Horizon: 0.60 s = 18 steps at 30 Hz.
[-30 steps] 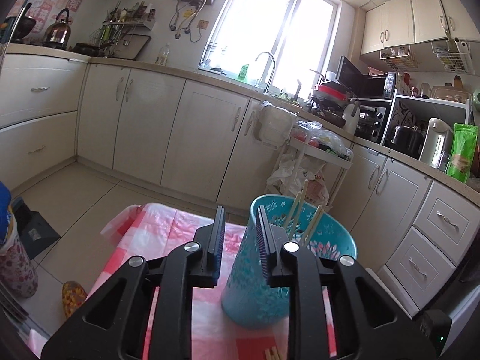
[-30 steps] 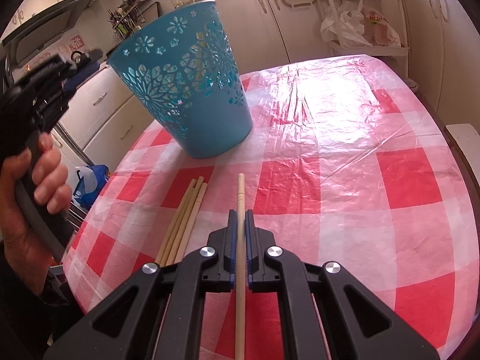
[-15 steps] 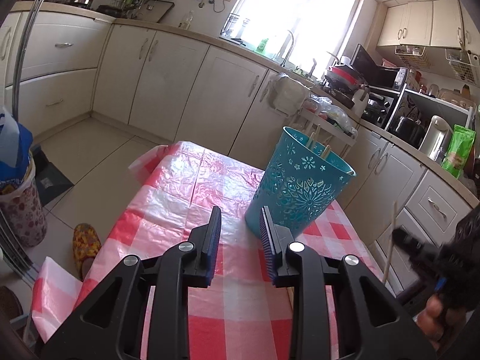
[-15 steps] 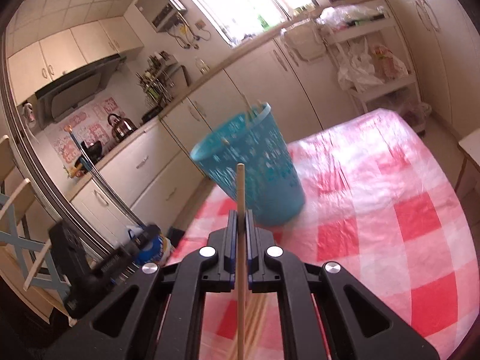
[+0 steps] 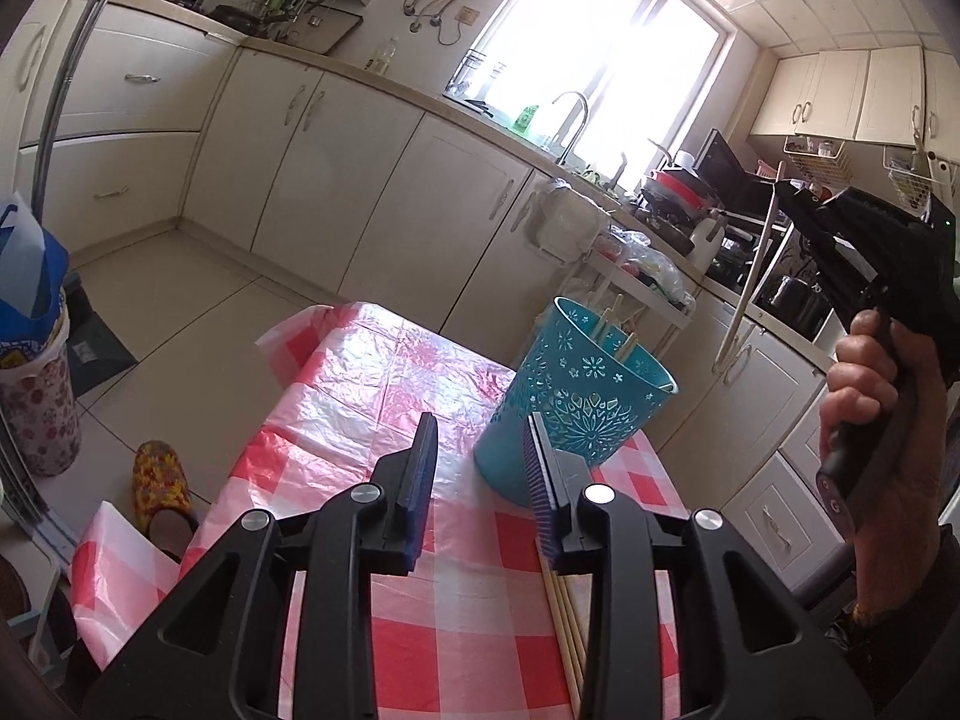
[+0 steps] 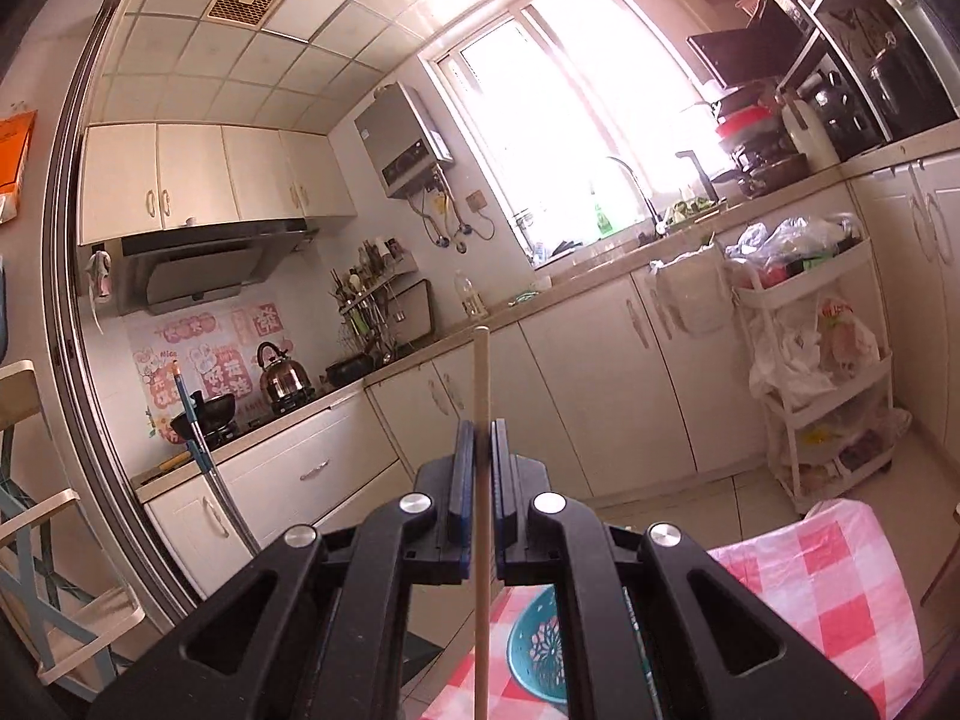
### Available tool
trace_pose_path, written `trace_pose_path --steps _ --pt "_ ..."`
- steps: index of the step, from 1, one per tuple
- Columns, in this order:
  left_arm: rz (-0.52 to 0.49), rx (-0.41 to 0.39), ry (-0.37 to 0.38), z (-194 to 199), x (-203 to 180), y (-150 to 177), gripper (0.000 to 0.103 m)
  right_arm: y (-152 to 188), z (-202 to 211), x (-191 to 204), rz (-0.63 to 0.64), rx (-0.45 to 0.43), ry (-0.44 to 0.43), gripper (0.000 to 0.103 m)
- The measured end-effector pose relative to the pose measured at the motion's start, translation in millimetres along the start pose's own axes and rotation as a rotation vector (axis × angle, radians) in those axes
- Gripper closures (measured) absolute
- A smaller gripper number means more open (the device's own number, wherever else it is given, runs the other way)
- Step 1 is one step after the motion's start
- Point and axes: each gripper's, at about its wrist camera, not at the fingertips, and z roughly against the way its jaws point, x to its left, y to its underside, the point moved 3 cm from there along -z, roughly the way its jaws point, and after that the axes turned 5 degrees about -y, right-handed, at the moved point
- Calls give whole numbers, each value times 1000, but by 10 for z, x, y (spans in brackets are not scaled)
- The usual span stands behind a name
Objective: Organize utensils
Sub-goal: 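Carry the chopstick over the teal bin and open the right gripper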
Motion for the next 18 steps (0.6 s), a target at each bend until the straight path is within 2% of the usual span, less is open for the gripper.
trace_pose_path --steps 4,8,12,18 --pt "15 4 3 -3 49 11 75 -20 -171 -56 44 -16 74 97" --pt "23 16 8 -19 76 53 74 101 -375 -185 61 -6 148 97" --pt "27 32 11 -62 90 97 74 332 -543 -349 66 40 204 97" --pt "29 40 11 -86 105 128 73 736 -648 -505 83 133 240 97"
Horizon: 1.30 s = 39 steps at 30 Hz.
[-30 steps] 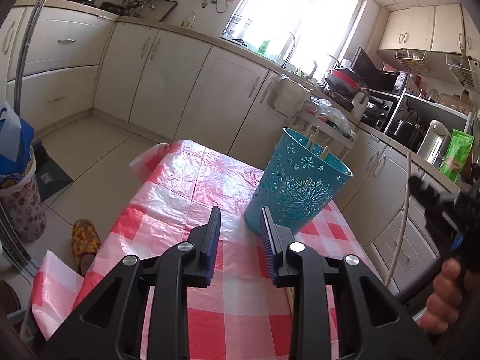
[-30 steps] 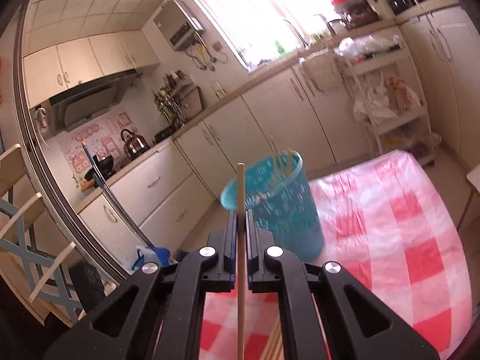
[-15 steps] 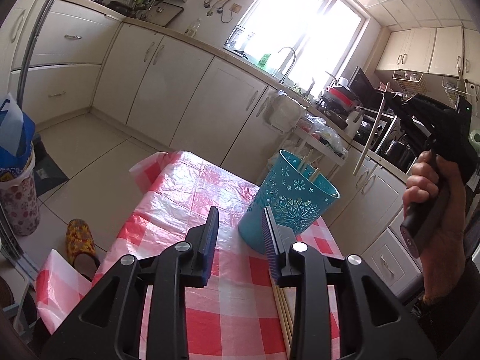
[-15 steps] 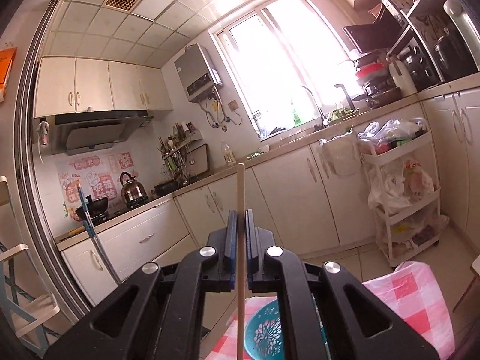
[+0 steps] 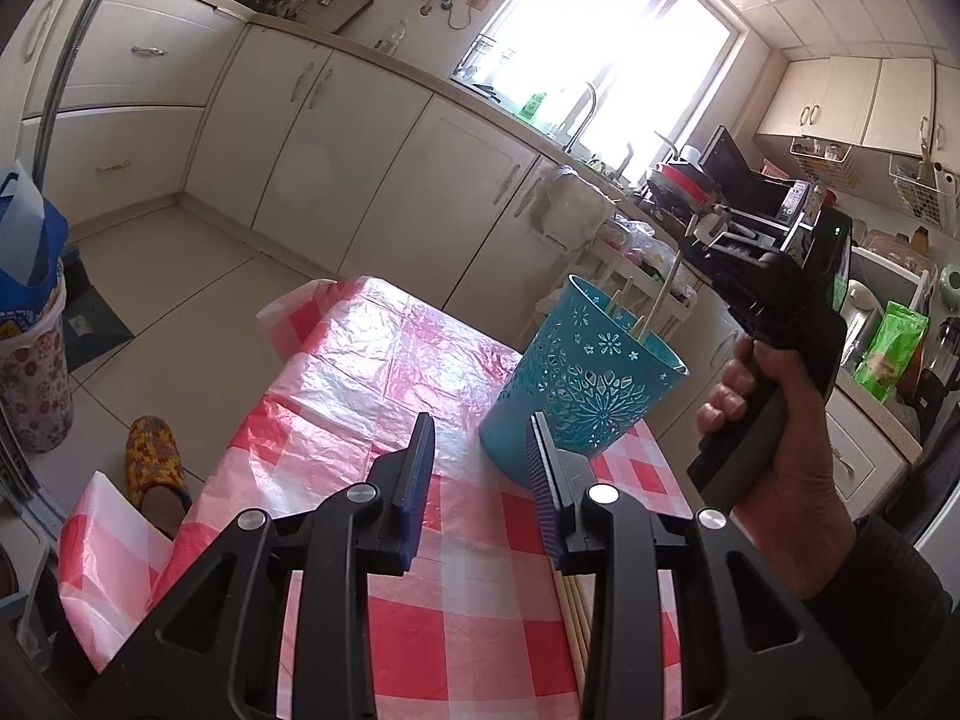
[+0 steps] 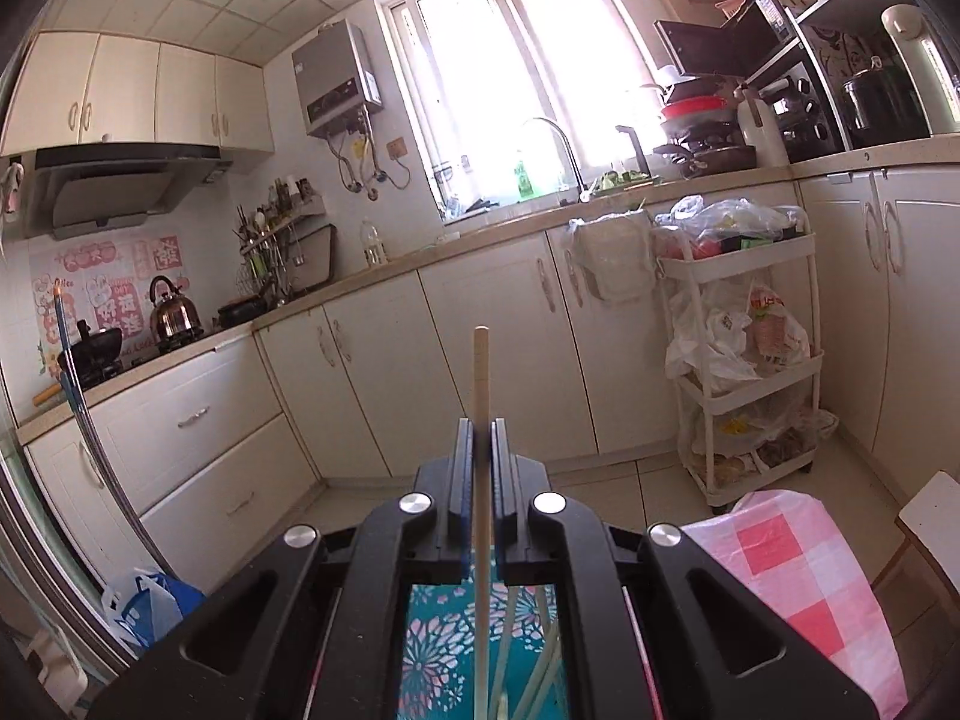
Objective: Organize utensils
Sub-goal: 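Carry the chopstick over the teal bin and open the right gripper, then grasp a chopstick with the right gripper while the left gripper grasps another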
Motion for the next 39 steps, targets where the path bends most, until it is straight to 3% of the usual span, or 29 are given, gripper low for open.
trace_pose_path --steps 6,11,15,18,23,27,34,39 --pt "1 7 -1 -17 -10 15 72 183 -41 31 28 69 -12 97" --pt "-6 9 0 0 -43 18 70 218 86 41 31 75 -23 96" --pt "-16 5 -3 37 -77 10 70 169 409 16 8 40 -37 96" --pt "-29 -2 -4 81 -111 -3 69 195 713 -15 0 26 -42 89" --pt "-45 -13 6 176 -192 -20 68 369 1116 -63 -3 59 -32 84" --pt "-67 -21 16 264 -304 -25 65 696 1251 -83 -4 167 -19 81" --pt "-80 -10 17 385 -383 14 64 1581 1067 -73 -2 489 6 79" --pt "-83 2 1 458 -359 54 62 1908 879 -80 5 595 46 79"
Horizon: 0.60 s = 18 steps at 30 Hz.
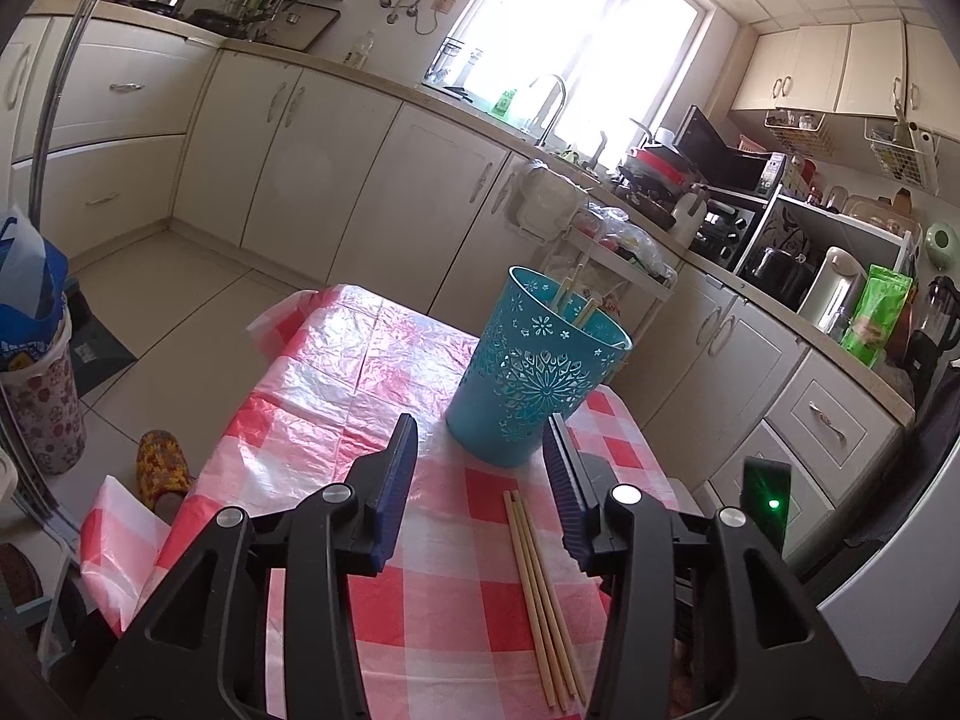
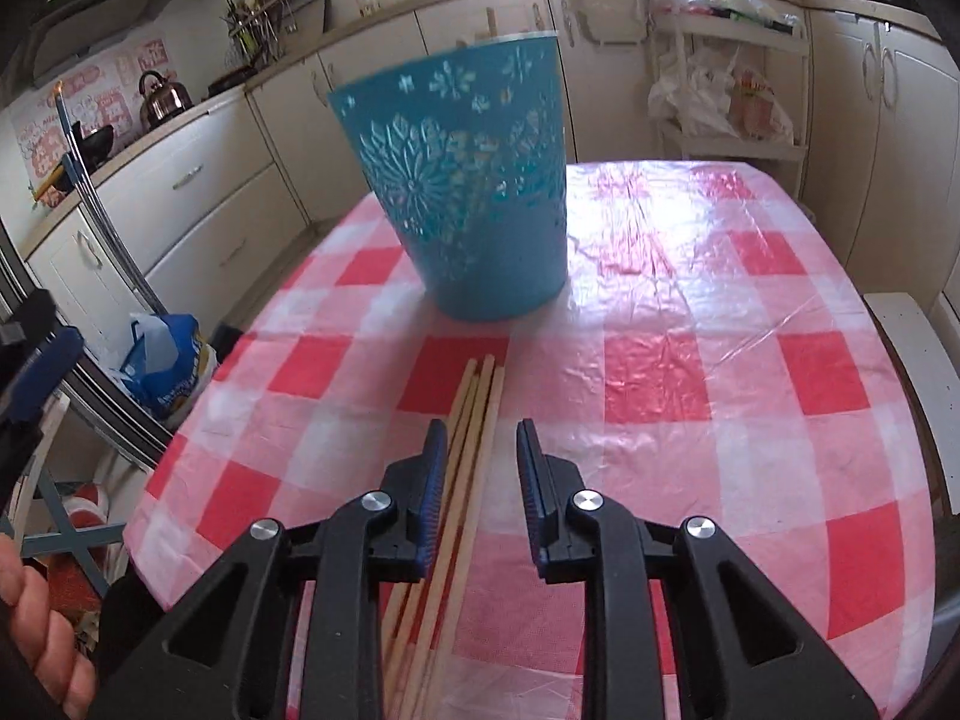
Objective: Organize utensils
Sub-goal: 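Grasp a chopstick with the right gripper while the left gripper grasps another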
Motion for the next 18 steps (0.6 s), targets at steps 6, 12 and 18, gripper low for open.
trace_pose_path --steps 6,12,18 --pt "1 25 -19 2 47 46 59 47 -227 20 35 69 62 79" --pt "-1 45 -22 -60 33 102 55 42 -235 -42 72 78 87 80" --pt "-81 125 -26 -354 -204 206 54 55 -242 -37 151 96 107 84"
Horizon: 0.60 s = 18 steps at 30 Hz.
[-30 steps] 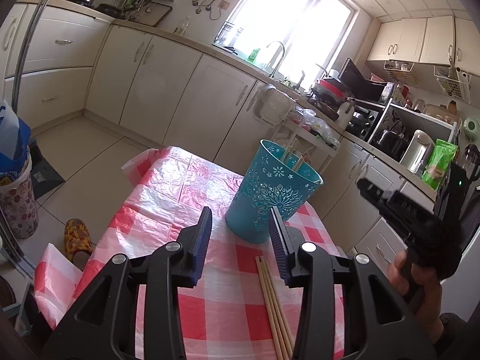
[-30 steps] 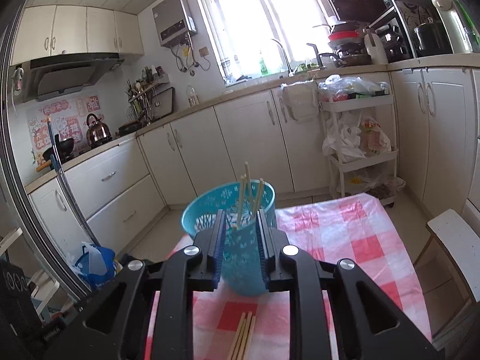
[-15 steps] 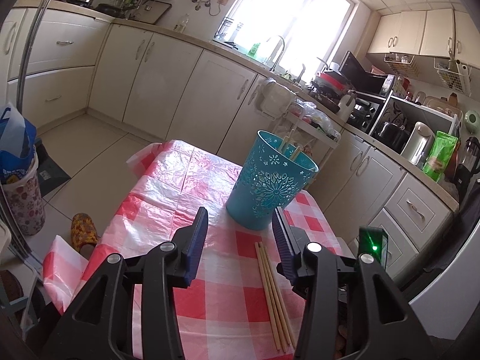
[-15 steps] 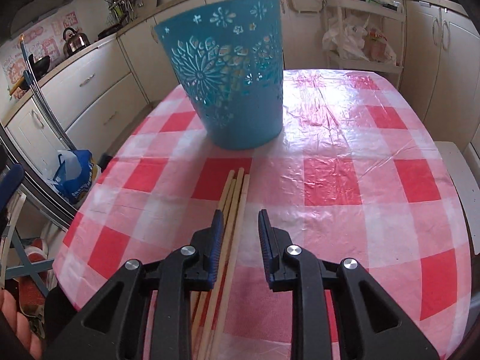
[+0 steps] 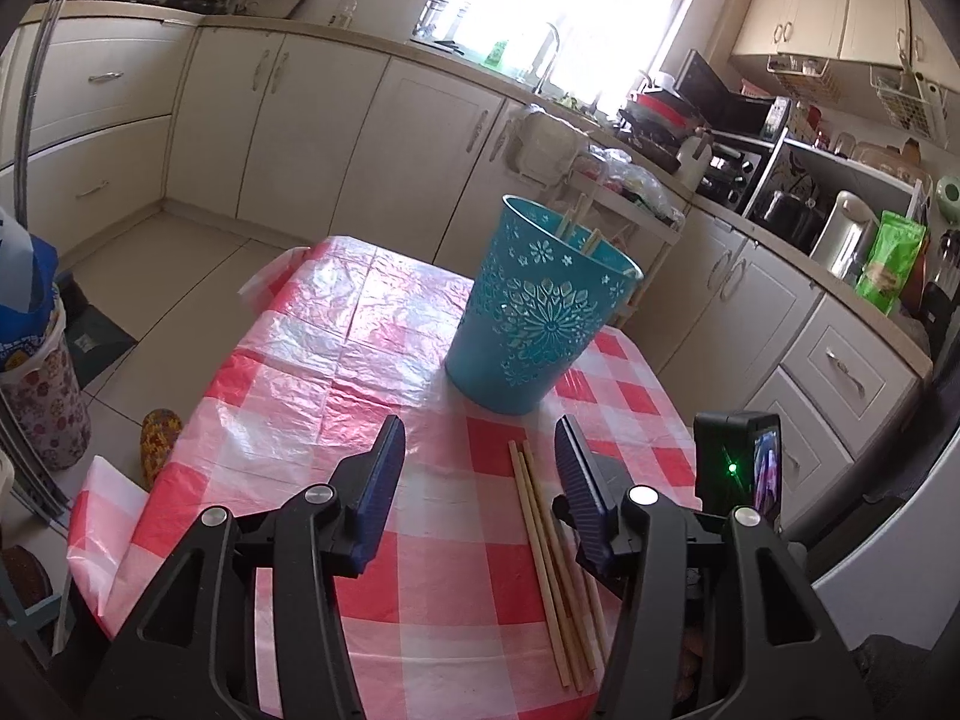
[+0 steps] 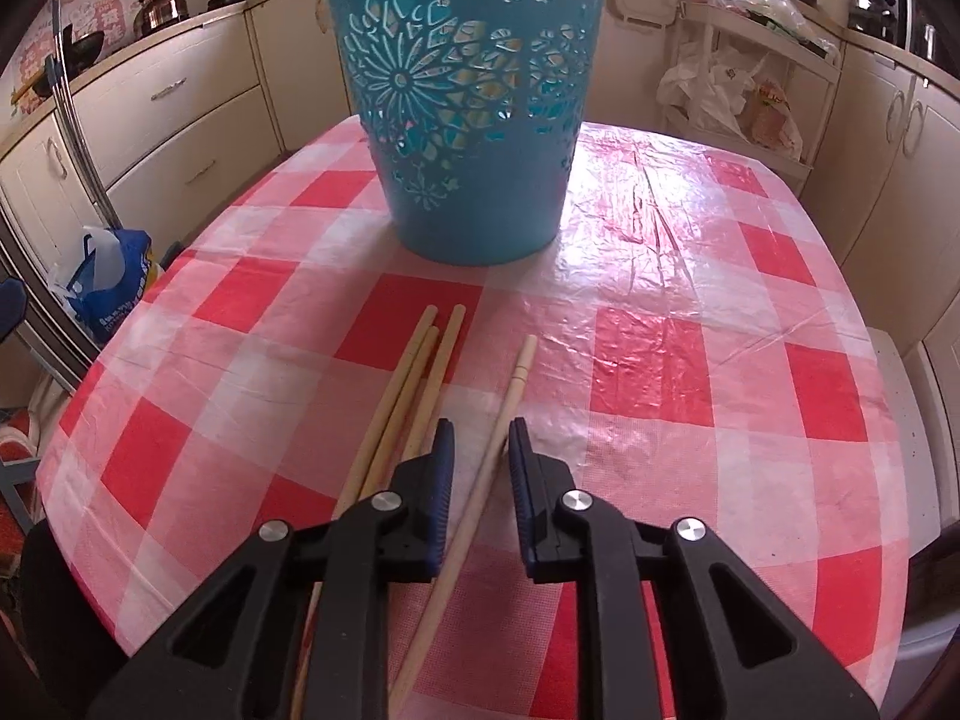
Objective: Organize utensils
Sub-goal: 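Grasp a chopstick with the right gripper while the left gripper grasps another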
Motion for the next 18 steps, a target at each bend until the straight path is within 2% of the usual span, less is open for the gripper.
trace_pose_path --steps 4,9,18 --pt "-91 93 -28 -338 -261 62 54 28 40 -110 -10 9 -22 93" --pt "-201 216 -74 -826 -504 181 54 133 138 -320 -58 -10 -65 94" --pt "-309 310 -189 -1294 -647 304 54 169 161 -509 -172 -44 -195 96"
